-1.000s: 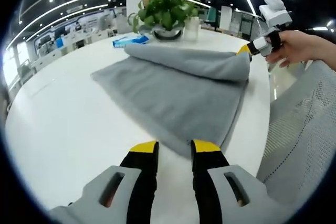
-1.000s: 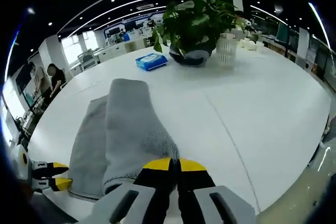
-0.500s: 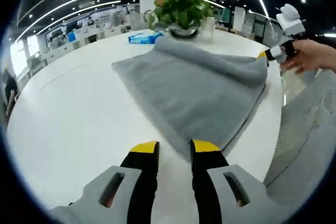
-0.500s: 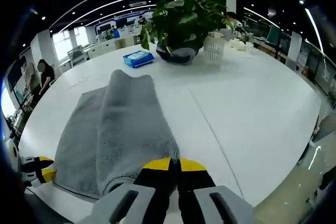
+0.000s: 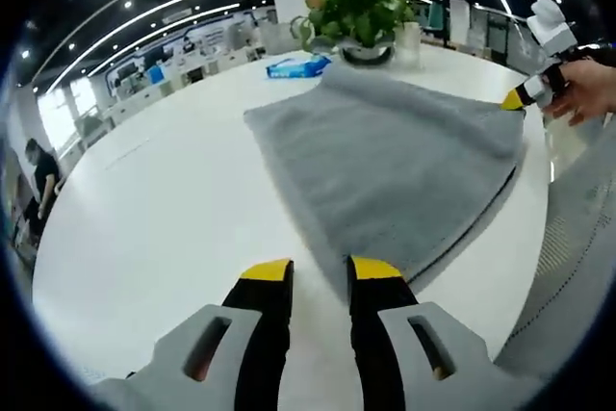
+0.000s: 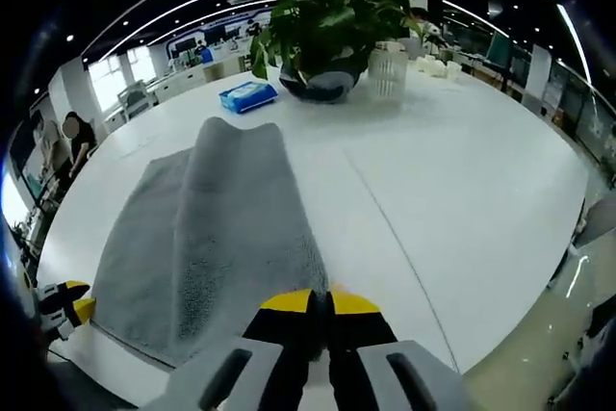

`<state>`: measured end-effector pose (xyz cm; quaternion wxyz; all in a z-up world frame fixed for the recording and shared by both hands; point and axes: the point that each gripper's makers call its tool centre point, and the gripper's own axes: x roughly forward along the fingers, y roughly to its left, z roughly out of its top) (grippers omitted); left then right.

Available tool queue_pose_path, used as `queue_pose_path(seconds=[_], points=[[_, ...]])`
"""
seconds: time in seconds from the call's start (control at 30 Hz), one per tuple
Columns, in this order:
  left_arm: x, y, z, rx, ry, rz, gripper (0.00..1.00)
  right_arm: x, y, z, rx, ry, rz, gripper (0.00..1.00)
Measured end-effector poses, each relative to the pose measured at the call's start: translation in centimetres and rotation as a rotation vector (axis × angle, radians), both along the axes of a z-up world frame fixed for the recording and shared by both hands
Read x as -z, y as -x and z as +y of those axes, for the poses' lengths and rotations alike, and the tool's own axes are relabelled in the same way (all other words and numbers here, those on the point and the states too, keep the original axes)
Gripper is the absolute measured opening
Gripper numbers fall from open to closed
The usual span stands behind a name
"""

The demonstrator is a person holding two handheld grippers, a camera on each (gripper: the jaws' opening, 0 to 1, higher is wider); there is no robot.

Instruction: Open the folded towel by lifting each exposed corner and separating the folded layers until the towel lies flat within the target outline without major curled edges

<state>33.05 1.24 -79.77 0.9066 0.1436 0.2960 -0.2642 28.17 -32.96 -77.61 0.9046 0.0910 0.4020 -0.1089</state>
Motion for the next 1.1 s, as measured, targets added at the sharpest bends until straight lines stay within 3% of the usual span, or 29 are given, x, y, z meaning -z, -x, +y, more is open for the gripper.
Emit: queue_pose_path(seconds=[0.13, 0.4, 0.6, 0.73, 0.93, 1.1], points=[[-0.1, -0.3, 1.0, -0.027, -0.039, -0.017, 0.21, 0.0, 0.2, -0.3, 0.003, 0.023, 0.012, 0.0], [-0.1, -0.7, 3.4, -0.113, -0.081, -0.022, 0.21, 0.0, 0.0, 0.2, 0.005, -0.007, 0.002, 0.0], [-0.2, -1.1, 6.3, -0.225, -0.12, -0.022, 0.21, 0.1, -0.1, 0.4, -0.004, -0.016, 0.001, 0.0], [-0.1, -1.1, 7.4, -0.32, -0.035, 0.005, 0.22, 0.1, -0.3, 0.6, -0.017, -0.016, -0.003, 0.0], [0.0, -1.0, 8.2, -0.364, -0.011, 0.018, 0.25, -0.2, -0.9, 1.6, -0.055, -0.035, -0.029, 0.0], [-0.1, -0.9, 8.0, -0.35, -0.028, 0.008, 0.24, -0.7, -2.1, 3.7, -0.151, -0.052, -0.074, 0.0]])
